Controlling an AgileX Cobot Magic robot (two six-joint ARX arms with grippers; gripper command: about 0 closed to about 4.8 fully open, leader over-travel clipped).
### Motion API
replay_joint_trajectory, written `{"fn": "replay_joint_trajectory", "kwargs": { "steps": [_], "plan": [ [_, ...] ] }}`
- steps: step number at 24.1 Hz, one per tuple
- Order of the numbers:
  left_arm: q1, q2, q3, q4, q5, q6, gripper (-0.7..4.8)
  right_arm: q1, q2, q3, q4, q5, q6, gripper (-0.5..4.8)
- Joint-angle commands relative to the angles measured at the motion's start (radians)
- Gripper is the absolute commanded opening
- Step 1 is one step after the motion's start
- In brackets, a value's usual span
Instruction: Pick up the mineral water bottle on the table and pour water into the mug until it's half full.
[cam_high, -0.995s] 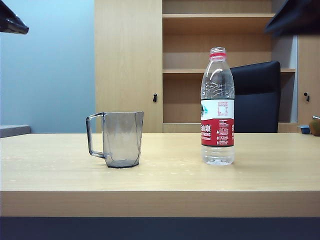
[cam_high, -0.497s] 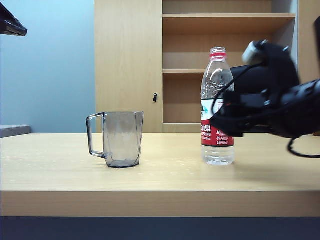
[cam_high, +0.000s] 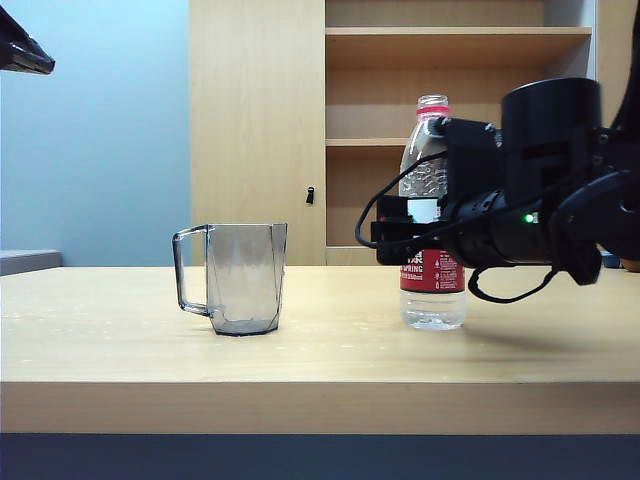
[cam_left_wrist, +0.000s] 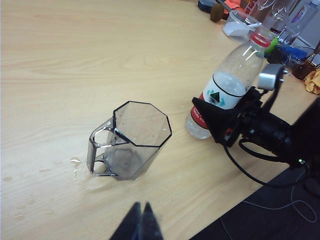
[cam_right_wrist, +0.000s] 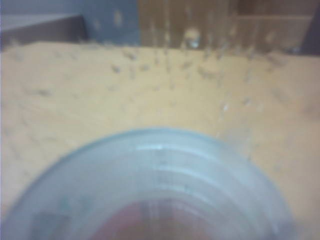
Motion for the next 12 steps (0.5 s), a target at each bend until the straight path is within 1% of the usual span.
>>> {"fn": "replay_joint_trajectory", "kwargs": {
  "steps": [1, 2, 3, 4, 5, 6, 7, 9, 10, 12],
  "plan": [
    [0.000, -0.003, 0.003, -0.001, 0.002, 0.003, -0.02, 0.002, -0.003, 0.010, -0.046, 0.002, 0.001, 3.54],
    [0.000, -0.003, 0.003, -0.001, 0.002, 0.003, -0.02, 0.002, -0.007, 0.010, -0.048, -0.008, -0.001, 3.54],
    [0.000, -0.003, 0.003, -0.002, 0.002, 0.003, -0.02, 0.002, -0.021, 0.010, -0.059, -0.031, -0.034, 3.44],
    [0.000, -0.003, 0.003, -0.001, 0.002, 0.003, -0.02, 0.003, -0.048, 0.010, -0.092, -0.049, -0.082, 2.92],
    [0.000, -0.003, 0.003, -0.002, 0.002, 0.003, -0.02, 0.004, -0.072, 0.010, -0.128, -0.057, -0.116, 2.69],
    [0.000, -0.003, 0.003, -0.001, 0.002, 0.003, -0.02, 0.004, -0.093, 0.012, -0.162, -0.063, -0.138, 2.68],
    [0.000, -0.003, 0.003, -0.001, 0.002, 0.003, -0.02, 0.004, -0.146, 0.021, -0.258, -0.061, -0.181, 2.68],
    [0.000, -0.003, 0.003, -0.001, 0.002, 0.003, -0.02, 0.004, -0.200, 0.039, -0.370, -0.061, -0.238, 2.68],
    [0.000, -0.003, 0.003, -0.001, 0.002, 0.003, -0.02, 0.004, -0.243, 0.063, -0.474, -0.061, -0.299, 2.68],
    [0.000, -0.003, 0.003, -0.001, 0.002, 0.003, -0.02, 0.010, -0.290, 0.102, -0.609, -0.056, -0.373, 2.68]
  ]
}}
